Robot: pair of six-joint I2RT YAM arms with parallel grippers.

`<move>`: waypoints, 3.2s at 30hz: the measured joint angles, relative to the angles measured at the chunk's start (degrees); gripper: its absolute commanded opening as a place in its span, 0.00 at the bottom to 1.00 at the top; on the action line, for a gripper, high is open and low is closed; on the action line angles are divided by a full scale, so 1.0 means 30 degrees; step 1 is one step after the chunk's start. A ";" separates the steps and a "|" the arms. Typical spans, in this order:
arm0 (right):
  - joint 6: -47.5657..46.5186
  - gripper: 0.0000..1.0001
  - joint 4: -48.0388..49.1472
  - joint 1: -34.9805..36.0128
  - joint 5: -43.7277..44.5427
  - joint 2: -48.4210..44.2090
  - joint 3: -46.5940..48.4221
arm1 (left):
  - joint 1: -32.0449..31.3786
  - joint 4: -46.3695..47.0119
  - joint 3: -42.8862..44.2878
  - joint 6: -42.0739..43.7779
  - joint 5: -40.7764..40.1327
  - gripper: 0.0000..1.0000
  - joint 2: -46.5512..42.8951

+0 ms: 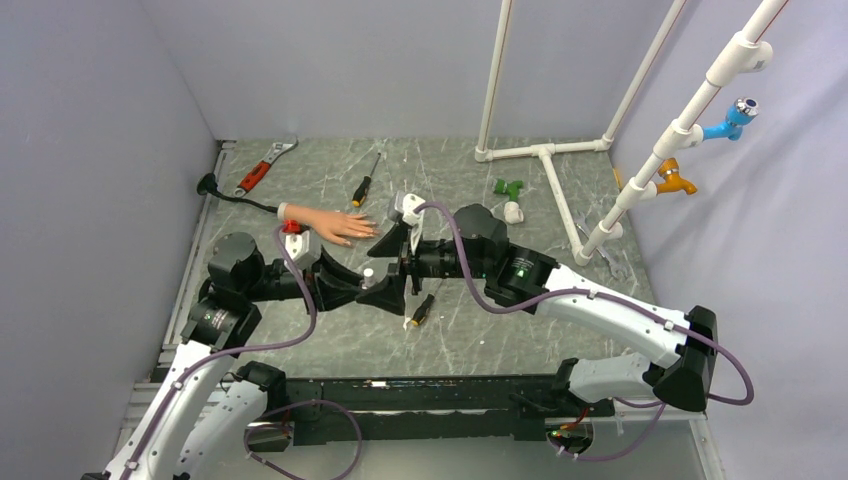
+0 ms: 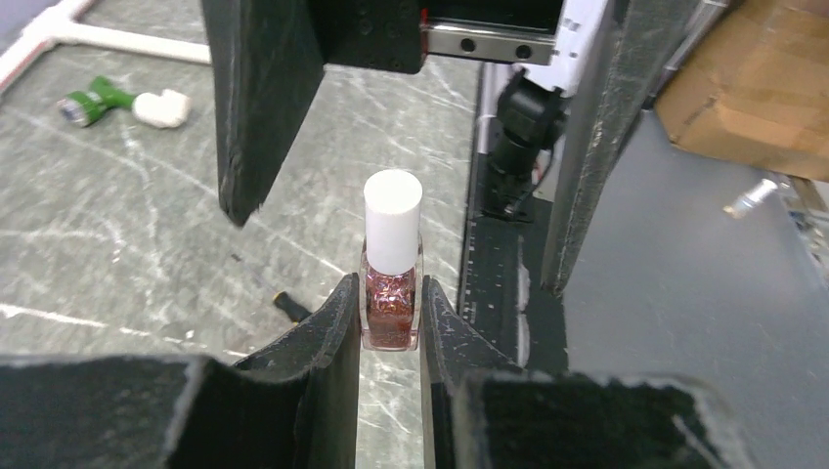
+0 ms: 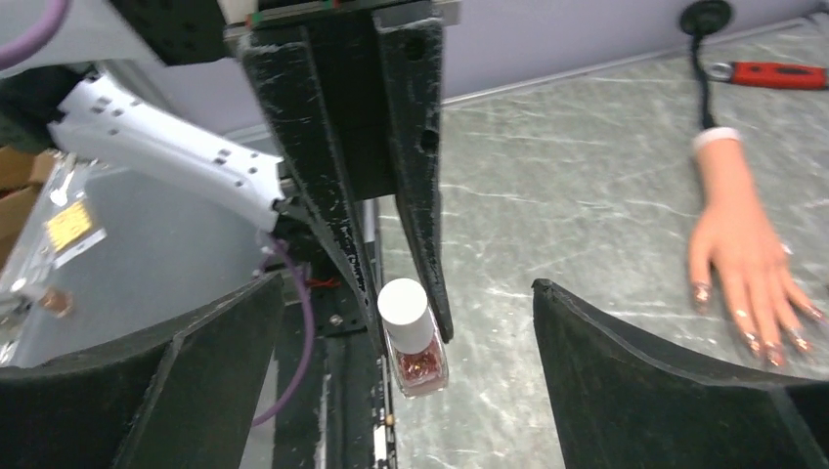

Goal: Paint the nails
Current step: Unscrew the nail polish bottle.

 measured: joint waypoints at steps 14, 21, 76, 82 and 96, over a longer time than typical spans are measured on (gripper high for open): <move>0.1967 0.85 0.0262 -0.0248 0.8692 -0.0452 -0.0204 | 0.0000 -0.1479 0.0306 0.0036 -0.7963 0.00 0.0721; 0.3111 0.66 0.0430 -0.0248 0.9719 0.1377 0.0707 | 0.0000 -0.1523 0.0335 -0.0452 -0.9187 0.00 0.0933; 0.1508 0.00 0.0627 0.0051 0.6506 0.2820 0.0867 | -0.0051 -0.2317 0.0357 -0.0488 -0.7679 0.00 0.1078; 0.0168 0.00 0.1392 -0.0364 0.3038 0.1508 -0.0277 | -0.0044 -0.1945 0.0350 -0.0430 -0.4692 0.00 0.0831; -0.0991 0.00 0.2295 -0.1071 -0.4226 0.1355 -0.0488 | 0.0051 -0.0838 -0.0219 -0.0517 0.0328 0.00 0.0408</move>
